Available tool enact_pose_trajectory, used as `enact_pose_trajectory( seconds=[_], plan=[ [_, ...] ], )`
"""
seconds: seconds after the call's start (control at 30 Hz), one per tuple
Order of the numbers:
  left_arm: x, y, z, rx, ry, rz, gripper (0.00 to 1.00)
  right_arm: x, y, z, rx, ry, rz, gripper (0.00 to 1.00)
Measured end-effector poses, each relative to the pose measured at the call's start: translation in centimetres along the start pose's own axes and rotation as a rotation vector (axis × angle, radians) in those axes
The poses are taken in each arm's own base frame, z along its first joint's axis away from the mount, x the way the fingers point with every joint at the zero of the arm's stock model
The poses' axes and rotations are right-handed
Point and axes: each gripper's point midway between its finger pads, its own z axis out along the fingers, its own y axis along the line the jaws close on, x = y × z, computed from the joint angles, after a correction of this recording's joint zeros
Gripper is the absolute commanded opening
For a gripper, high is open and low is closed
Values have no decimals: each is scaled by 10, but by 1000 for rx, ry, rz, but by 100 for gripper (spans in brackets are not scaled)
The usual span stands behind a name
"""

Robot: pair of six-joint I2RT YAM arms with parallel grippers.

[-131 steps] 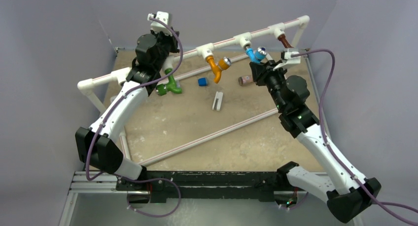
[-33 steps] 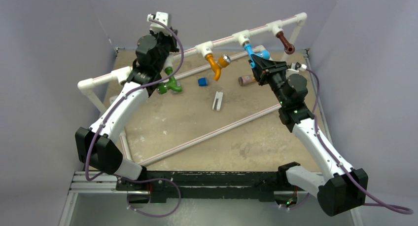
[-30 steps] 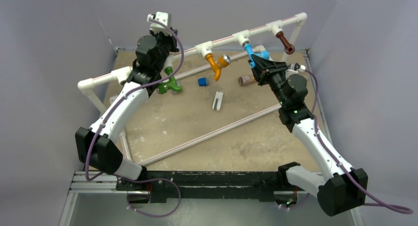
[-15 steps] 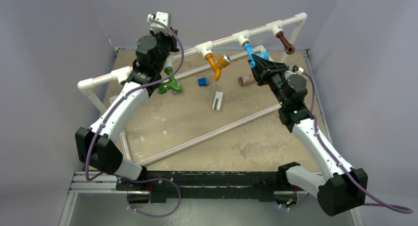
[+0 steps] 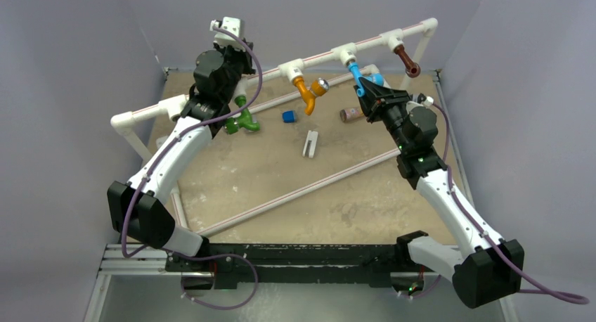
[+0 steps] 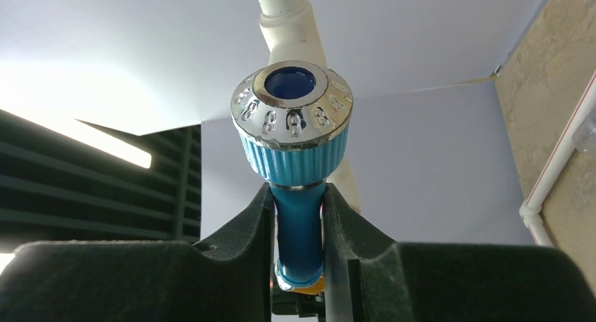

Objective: Install the water faucets

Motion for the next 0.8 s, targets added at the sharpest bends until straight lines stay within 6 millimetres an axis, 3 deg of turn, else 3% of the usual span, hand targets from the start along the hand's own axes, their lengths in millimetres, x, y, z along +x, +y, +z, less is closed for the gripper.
enact_pose_trajectory(
  seconds=[0.23,0.47,0.7,0.8],
  plan=[
    [0,0,0,0,0,2,0,-1,-6,-5,-6,-2,-47,0],
    [0,0,0,1,0,2,0,-6,-27,-7,36,-9,-92,0],
    [0,0,0,1,0,2,0,-3,-20,-15,7,-2,-219,0],
    [0,-1,0,1,0,2,0,1,-14,-21,-17,9,-356,0]
  ],
)
